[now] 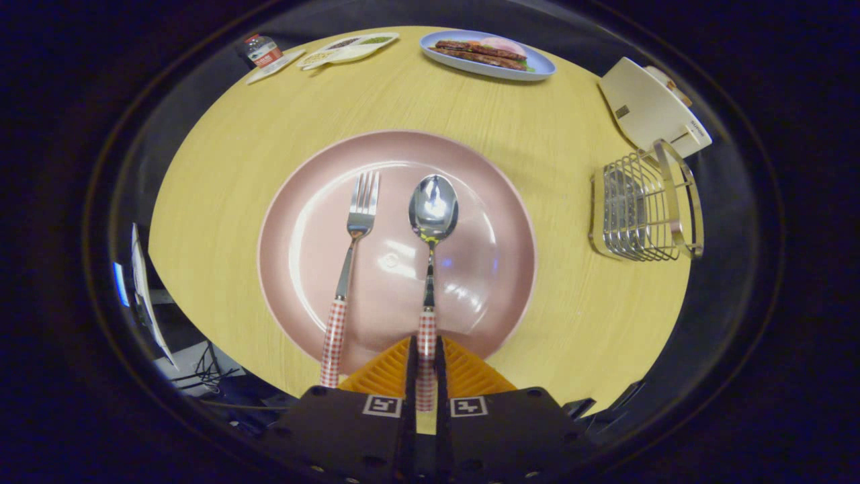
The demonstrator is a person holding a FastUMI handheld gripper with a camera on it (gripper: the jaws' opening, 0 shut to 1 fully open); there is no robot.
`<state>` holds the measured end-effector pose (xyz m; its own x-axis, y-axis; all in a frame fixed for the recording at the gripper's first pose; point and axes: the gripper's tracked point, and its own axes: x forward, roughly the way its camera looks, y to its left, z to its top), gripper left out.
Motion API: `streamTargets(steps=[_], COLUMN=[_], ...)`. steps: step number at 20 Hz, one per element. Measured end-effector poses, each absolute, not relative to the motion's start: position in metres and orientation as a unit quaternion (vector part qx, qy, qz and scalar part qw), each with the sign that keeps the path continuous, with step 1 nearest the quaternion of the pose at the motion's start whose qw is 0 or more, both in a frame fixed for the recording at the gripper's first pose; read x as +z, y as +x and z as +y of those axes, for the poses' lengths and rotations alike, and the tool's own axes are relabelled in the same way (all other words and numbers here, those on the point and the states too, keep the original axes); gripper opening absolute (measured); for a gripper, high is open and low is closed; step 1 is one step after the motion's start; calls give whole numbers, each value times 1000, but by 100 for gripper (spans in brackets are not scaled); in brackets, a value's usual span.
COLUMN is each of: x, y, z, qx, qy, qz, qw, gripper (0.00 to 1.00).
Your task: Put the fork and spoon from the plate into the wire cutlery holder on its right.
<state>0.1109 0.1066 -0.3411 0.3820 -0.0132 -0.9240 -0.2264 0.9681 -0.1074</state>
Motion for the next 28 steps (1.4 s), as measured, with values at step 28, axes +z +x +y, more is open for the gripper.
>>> streamTargets(steps=[28], x=[-168], y=[63], z=[-5], qx=[25], qy=[101], qz=[628], qw=[771], gripper=[5])
